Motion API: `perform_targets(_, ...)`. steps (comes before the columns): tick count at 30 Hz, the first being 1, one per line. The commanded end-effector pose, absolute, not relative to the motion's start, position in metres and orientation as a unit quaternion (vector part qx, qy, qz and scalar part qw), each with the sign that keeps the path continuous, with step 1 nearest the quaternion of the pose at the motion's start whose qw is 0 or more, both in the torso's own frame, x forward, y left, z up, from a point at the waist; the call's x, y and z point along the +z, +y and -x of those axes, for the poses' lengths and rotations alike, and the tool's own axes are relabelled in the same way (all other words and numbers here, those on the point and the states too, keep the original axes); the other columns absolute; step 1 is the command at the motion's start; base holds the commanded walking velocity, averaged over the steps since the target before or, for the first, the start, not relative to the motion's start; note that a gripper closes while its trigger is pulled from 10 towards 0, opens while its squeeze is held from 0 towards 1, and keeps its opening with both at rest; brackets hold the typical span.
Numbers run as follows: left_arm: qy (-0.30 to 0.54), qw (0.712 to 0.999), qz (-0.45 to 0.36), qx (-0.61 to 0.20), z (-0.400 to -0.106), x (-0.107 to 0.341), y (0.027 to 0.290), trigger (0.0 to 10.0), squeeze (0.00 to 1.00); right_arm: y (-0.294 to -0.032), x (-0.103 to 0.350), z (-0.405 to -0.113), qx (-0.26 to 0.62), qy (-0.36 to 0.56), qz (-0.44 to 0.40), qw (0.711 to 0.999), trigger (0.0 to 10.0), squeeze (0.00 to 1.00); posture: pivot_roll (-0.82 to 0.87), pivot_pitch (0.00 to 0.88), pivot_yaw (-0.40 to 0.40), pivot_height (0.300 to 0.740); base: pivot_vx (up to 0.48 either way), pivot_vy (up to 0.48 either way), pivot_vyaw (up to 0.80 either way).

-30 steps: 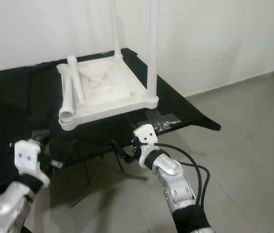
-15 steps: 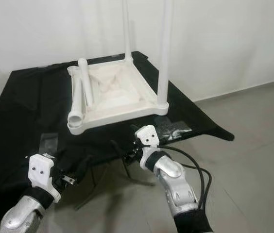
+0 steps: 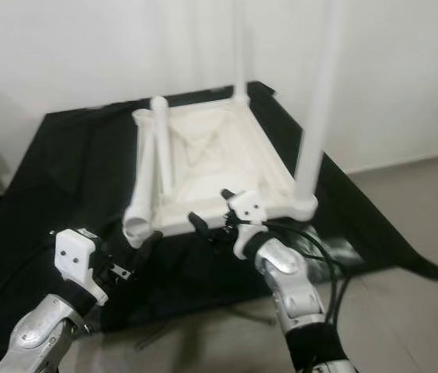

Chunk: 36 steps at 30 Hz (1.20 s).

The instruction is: Building children table

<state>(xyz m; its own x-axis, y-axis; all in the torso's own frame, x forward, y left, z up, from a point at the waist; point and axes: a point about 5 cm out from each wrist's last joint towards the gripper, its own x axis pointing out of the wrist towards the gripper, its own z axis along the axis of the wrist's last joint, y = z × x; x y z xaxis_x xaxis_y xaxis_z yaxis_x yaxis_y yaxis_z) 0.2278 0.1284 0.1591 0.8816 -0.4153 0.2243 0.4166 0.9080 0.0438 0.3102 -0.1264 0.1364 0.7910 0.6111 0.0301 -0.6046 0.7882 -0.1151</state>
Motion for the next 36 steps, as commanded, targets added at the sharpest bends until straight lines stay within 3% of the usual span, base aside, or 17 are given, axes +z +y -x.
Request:
perform_targets(1,-0.103,0.967,-0.008,-0.233,-0.227,0.16,0.131,10.0,0.0,-0.121,0.131,-0.308,0.333,-0.025,0.04,0.942,10.0,0.0,-0.13,0.025,0.046,0.74,0.0,0.0,0.0)
perform_targets(4,-0.104,0.96,-0.038,-0.257,-0.226,0.164,0.129,10.0,0.0,-0.121,0.131,-0.308,0.334,-0.025,0.039,0.942,10.0,0.0,-0.14,0.026,0.047,0.74,0.0,0.0,0.0)
perform_targets(8,-0.098,0.948,-0.136,-0.269,-0.229,0.166,0.137,10.0,0.0,-0.121,0.131,-0.307,0.334,-0.024,0.036,0.942,10.0,0.0,-0.14,0.026,0.048,0.74,0.0,0.0,0.0)
perform_targets(10,-0.098,0.948,-0.136,-0.269,-0.229,0.166,0.137,10.0,0.0,-0.121,0.131,-0.307,0.334,-0.024,0.036,0.942,10.0,0.0,-0.14,0.026,0.048,0.74,0.0,0.0,0.0)
perform_targets(11,-0.085,0.931,-0.238,-0.265,-0.234,0.166,0.151,10.0,0.0,-0.121,0.131,-0.307,0.334,-0.024,0.035,0.942,10.0,0.0,-0.14,0.026,0.049,0.74,0.0,0.0,0.0)
perform_targets(12,-0.085,0.931,-0.238,-0.265,-0.234,0.166,0.151,10.0,0.0,-0.121,0.131,-0.307,0.334,-0.024,0.035,0.942,10.0,0.0,-0.14,0.026,0.049,0.74,0.0,0.0,0.0)
perform_targets(15,-0.058,0.901,-0.341,-0.262,-0.236,0.165,0.168,10.0,0.0,-0.12,0.13,-0.306,0.335,-0.023,0.034,0.941,10.0,0.0,-0.14,0.028,0.053,0.74,0.0,0.0,0.0)
perform_targets(18,-0.042,0.887,-0.375,-0.264,-0.235,0.167,0.178,10.0,0.0,-0.12,0.13,-0.306,0.335,-0.023,0.033,0.941,10.0,0.0,-0.14,0.031,0.057,0.74,0.0,0.0,0.0)
perform_targets(26,-0.016,0.86,-0.43,-0.273,-0.234,0.166,0.189,10.0,0.0,-0.121,0.13,-0.306,0.335,-0.02,0.03,0.942,10.0,0.0,-0.13,0.032,0.056,0.74,0.0,0.0,0.0)
perform_targets(36,-0.038,0.861,-0.407,-0.302,-0.239,0.161,0.164,10.0,0.0,-0.12,0.13,-0.306,0.335,-0.018,0.031,0.942,10.0,0.0,-0.14,0.036,0.057,0.74,0.0,0.0,0.0)
